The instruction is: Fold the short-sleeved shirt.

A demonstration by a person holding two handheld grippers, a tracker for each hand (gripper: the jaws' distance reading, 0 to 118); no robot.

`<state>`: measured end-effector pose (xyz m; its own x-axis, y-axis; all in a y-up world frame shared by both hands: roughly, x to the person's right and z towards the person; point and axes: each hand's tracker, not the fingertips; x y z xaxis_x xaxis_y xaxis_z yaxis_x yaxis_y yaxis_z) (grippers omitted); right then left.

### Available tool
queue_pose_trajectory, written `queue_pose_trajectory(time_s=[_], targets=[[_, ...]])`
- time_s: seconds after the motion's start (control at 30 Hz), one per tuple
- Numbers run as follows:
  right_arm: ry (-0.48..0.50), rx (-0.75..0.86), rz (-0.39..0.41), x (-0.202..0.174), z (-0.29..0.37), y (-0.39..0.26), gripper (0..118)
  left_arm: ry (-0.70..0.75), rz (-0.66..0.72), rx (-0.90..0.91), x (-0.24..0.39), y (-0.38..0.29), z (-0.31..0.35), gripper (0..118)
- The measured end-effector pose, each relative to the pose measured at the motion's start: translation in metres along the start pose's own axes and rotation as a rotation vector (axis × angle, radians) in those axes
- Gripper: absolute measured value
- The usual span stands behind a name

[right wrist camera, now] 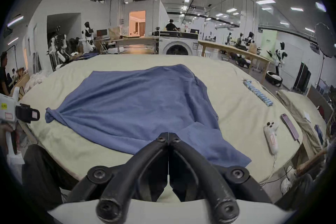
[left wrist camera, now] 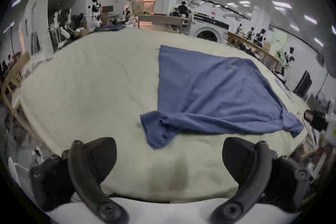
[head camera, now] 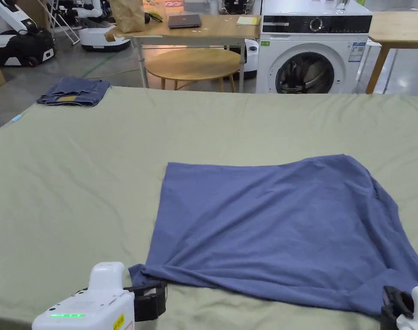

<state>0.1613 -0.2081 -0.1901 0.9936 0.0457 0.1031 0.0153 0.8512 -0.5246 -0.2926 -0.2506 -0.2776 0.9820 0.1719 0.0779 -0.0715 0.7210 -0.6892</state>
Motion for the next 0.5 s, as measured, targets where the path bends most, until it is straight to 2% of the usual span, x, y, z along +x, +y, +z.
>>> queue_pose_trajectory(time_s=[0.13, 0.2, 0.23, 0.27, 0.3, 0.33, 0.37, 0.5], targets=[[-0.025, -0.019, -0.011, 0.015, -0.009, 0.004, 0, 0.027, 0.013, -0.020, -0.012, 0.014, -0.027, 115], [-0.034, -0.031, -0.018, 0.021, -0.013, 0.006, 0, 0.016, 0.019, -0.038, -0.010, 0.022, -0.028, 109], [-0.041, -0.036, -0.019, 0.024, -0.016, 0.007, 0, 0.009, 0.021, -0.043, -0.009, 0.024, -0.031, 97], [-0.049, -0.038, -0.022, 0.026, -0.017, 0.007, 0, -0.031, 0.025, -0.060, -0.009, 0.025, -0.035, 80], [-0.052, -0.043, -0.027, 0.029, -0.019, 0.007, 0, -0.077, 0.013, -0.079, -0.007, 0.026, -0.039, 52], [-0.055, -0.052, -0.037, 0.032, -0.021, 0.008, 0, -0.128, -0.026, -0.099, -0.009, 0.025, -0.039, 2], [-0.058, -0.058, -0.045, 0.035, -0.023, 0.008, 0, -0.152, -0.061, -0.120, -0.004, 0.023, -0.042, 0], [-0.071, -0.089, -0.050, 0.044, -0.022, 0.006, 0, -0.042, -0.121, -0.094, 0.008, 0.024, -0.025, 0]])
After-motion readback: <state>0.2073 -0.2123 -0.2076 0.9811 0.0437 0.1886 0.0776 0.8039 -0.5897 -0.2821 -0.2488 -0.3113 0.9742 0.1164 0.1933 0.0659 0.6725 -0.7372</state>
